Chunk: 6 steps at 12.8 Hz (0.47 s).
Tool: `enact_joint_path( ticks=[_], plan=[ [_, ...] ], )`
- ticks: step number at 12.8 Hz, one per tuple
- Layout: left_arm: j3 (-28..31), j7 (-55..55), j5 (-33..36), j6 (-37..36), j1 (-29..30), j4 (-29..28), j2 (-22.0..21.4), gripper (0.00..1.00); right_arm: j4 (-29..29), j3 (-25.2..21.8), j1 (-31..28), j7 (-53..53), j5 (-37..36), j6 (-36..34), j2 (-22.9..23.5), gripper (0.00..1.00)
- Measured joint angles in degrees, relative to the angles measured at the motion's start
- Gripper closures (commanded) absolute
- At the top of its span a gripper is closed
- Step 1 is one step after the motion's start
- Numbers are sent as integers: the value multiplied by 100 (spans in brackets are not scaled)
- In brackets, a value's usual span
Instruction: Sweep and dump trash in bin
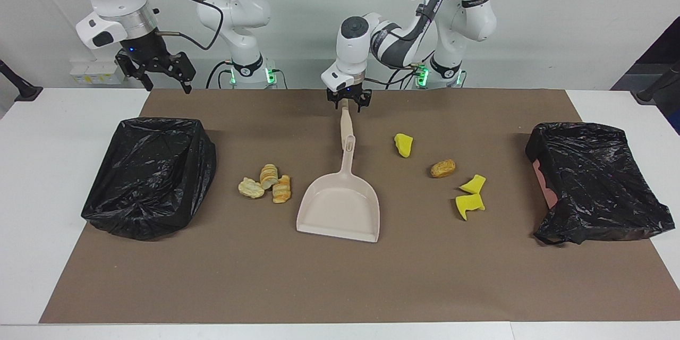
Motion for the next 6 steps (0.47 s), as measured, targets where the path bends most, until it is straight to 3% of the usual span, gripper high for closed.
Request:
enact_joint_path(
  ticks=[6],
  plan=[
    [85,-31,-3,-158,28,-12,-28,100,-22,0,0,-15,0,0,-4,0]
  ],
)
